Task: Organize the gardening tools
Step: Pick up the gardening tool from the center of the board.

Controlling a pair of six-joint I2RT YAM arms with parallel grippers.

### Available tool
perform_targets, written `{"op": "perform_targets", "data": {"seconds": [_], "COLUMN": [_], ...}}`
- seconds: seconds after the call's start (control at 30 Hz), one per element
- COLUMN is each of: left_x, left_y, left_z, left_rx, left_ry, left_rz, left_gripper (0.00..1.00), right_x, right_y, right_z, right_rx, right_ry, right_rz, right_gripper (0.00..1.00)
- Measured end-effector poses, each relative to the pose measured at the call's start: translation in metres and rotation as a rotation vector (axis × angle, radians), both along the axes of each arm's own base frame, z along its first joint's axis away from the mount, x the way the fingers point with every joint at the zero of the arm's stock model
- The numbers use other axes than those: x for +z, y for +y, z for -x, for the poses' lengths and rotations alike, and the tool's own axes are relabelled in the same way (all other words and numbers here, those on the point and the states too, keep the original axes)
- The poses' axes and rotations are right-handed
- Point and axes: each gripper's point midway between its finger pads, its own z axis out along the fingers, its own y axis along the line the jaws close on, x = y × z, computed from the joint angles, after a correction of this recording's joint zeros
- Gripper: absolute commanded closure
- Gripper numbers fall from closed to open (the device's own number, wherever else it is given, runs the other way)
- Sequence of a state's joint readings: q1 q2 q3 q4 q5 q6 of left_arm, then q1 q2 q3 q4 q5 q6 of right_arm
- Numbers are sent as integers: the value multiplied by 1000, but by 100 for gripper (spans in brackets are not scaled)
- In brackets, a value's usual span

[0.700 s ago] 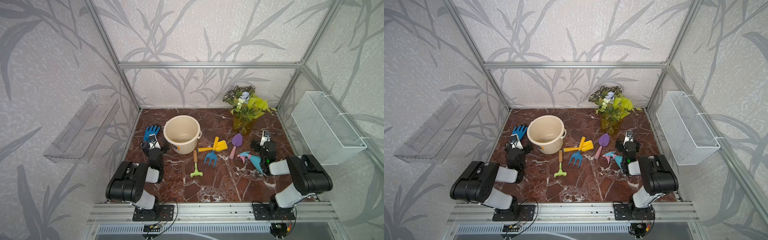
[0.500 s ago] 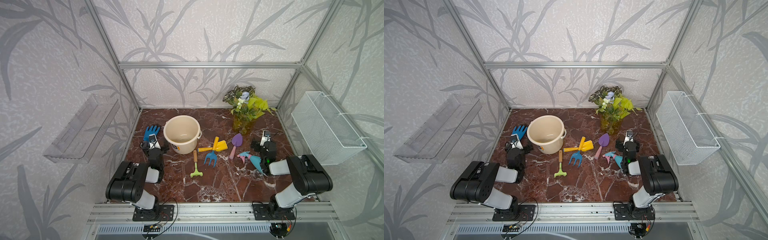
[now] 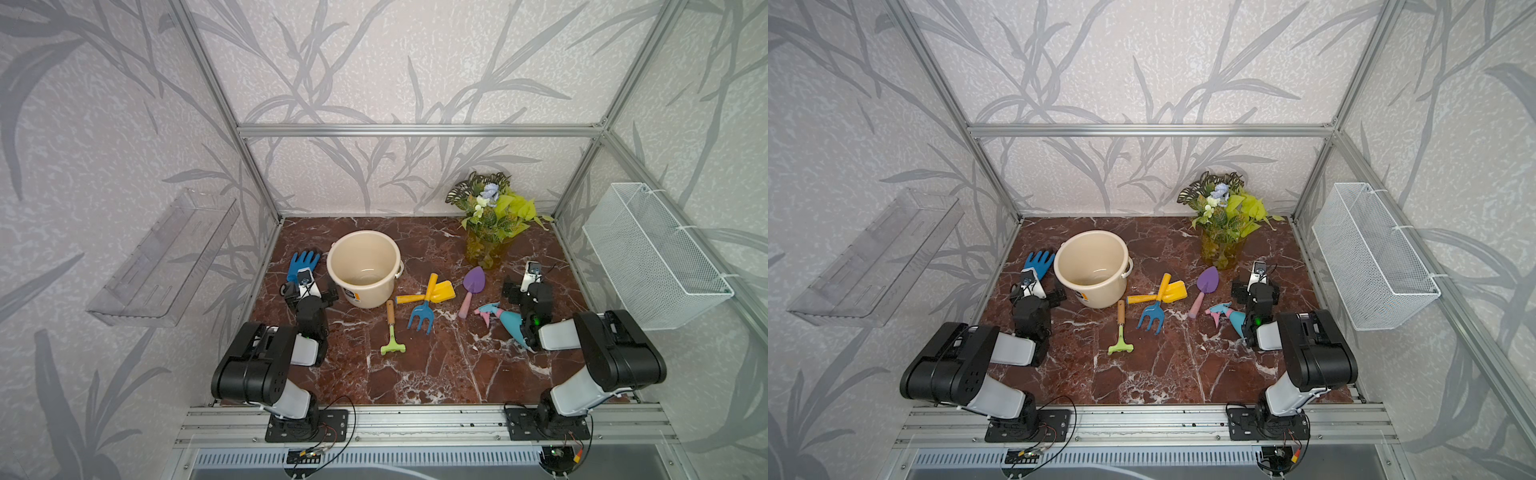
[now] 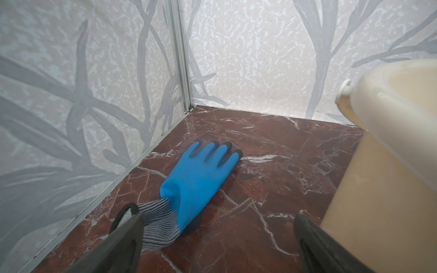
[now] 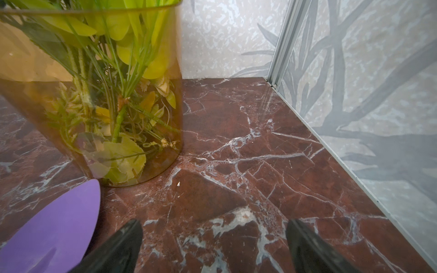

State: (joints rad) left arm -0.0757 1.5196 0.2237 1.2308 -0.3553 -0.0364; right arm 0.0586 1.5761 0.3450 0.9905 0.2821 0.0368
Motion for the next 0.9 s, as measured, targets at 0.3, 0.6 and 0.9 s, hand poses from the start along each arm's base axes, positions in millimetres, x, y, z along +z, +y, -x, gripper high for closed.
{"op": "perform_targets", "data": {"seconds": [0.3, 0.6, 0.9], "left_x": [58, 112, 118], "left_y": [18, 69, 5], "left_z": [-19, -10, -9], "left_rx": [122, 241, -72], "left_ry": [-35, -126, -18], "left_rz": [66, 403, 593], "left_gripper": [0, 0, 4], "right_x": [85, 133, 131], "right_y": [1, -26, 33], "right_z": [-2, 11, 14], "right_rx": [-5, -82, 76], "right_ry": [-116, -179, 89], "right_rz": [-88, -642, -854], "right_gripper": [1, 1, 3]}}
